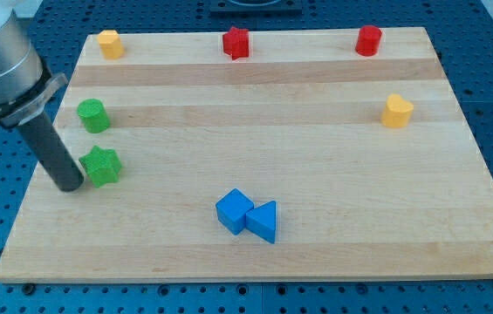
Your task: Push the green star upwards
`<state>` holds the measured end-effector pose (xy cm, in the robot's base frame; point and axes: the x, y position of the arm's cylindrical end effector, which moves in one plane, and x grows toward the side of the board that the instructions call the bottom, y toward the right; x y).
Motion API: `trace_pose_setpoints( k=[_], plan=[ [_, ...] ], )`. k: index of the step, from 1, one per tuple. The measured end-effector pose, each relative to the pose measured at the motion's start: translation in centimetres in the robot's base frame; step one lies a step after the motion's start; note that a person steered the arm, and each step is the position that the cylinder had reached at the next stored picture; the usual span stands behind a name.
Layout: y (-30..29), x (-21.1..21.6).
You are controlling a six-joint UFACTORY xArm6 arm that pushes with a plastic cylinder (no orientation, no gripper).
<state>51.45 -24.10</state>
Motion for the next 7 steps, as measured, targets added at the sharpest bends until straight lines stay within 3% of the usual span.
trace_pose_setpoints(
  k=[1,7],
  plan=[
    [3.2,2.7],
    [3.7,-3.0]
  ],
)
